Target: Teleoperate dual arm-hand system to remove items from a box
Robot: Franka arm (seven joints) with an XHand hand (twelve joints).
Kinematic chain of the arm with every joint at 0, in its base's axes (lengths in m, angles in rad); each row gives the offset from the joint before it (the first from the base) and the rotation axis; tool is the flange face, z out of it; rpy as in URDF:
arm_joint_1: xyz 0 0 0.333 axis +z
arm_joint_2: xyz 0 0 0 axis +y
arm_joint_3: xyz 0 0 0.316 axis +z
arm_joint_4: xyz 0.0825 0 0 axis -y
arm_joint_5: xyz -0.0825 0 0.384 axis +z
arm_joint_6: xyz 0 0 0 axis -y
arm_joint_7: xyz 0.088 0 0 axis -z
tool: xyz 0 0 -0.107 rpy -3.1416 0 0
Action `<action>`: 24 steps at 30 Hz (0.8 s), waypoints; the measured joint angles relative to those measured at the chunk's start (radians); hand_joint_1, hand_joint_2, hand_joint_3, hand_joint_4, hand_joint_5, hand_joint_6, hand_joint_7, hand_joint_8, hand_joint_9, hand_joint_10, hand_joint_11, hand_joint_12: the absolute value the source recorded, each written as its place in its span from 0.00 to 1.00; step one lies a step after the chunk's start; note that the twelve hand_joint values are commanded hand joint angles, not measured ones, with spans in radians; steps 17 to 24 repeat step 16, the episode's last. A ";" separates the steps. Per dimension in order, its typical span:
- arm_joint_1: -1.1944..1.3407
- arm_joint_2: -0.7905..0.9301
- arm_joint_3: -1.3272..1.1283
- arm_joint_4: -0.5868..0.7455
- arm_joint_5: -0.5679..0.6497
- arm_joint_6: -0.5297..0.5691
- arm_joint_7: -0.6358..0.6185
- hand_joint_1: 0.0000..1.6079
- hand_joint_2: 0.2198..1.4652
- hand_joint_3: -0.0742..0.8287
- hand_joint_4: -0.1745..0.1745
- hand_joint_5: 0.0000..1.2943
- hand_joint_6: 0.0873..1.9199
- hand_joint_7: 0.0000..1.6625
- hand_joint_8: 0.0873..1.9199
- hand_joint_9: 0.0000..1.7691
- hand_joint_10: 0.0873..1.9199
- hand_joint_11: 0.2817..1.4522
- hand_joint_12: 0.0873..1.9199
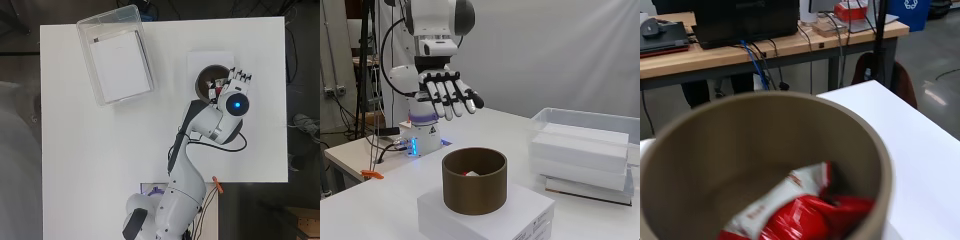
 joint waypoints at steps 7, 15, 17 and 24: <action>0.047 -0.025 0.123 0.121 0.156 -0.093 -0.030 0.18 0.65 0.07 0.75 0.37 0.00 0.33 0.00 0.36 0.00 0.19 0.00; 0.110 -0.204 0.231 0.000 0.323 -0.101 -0.083 0.13 0.64 0.08 0.75 0.37 0.00 0.35 0.00 0.37 0.00 0.18 0.00; 0.118 -0.237 0.243 -0.026 0.324 -0.100 -0.077 0.13 0.64 0.08 0.76 0.37 0.00 0.35 0.00 0.37 0.00 0.18 0.00; 0.118 -0.237 0.243 -0.026 0.324 -0.100 -0.077 0.13 0.64 0.08 0.76 0.37 0.00 0.35 0.00 0.37 0.00 0.18 0.00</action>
